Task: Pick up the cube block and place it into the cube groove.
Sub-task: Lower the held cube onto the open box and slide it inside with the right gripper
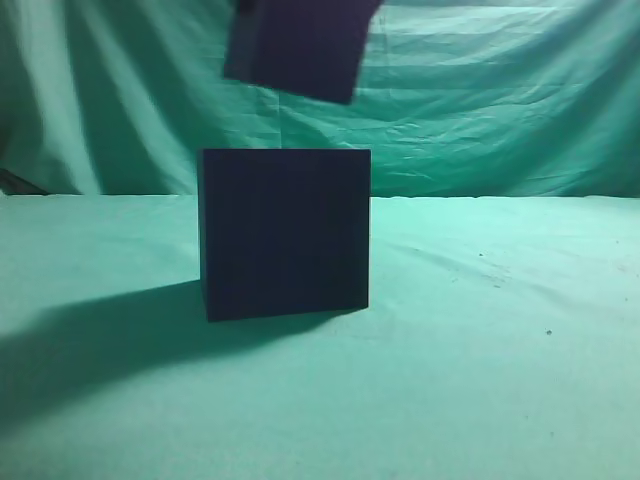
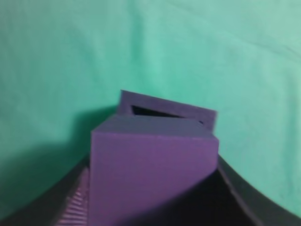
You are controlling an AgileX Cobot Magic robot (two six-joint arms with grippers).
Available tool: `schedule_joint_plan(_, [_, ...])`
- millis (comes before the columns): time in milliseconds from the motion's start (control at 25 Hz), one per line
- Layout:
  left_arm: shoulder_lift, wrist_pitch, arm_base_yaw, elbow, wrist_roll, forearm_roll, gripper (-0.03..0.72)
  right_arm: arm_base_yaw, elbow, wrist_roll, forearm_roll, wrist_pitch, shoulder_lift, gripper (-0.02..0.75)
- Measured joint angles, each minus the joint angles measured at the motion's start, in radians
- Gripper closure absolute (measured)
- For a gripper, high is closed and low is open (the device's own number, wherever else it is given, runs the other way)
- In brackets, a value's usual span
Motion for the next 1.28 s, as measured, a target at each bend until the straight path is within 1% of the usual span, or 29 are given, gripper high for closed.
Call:
schedule_joint_plan(80, [0.000, 0.000, 0.000, 0.000, 0.000, 0.000, 0.688, 0.017, 0.000, 0.004, 0.000, -0.041, 0.018, 0.302])
schedule_joint_plan(200, [0.000, 0.000, 0.000, 0.000, 0.000, 0.000, 0.688, 0.019, 0.000, 0.009, 0.000, -0.077, 0.049, 0.302])
schedule_joint_plan(600, [0.000, 0.000, 0.000, 0.000, 0.000, 0.000, 0.688, 0.019, -0.009, 0.041, -0.002, -0.072, 0.097, 0.302])
schedule_joint_plan(1160, [0.000, 0.000, 0.000, 0.000, 0.000, 0.000, 0.688, 0.020, -0.013, 0.069, -0.010, 0.005, 0.093, 0.302])
schedule_joint_plan(1280, [0.000, 0.000, 0.000, 0.000, 0.000, 0.000, 0.688, 0.020, -0.011, 0.077, -0.019, 0.082, 0.099, 0.302])
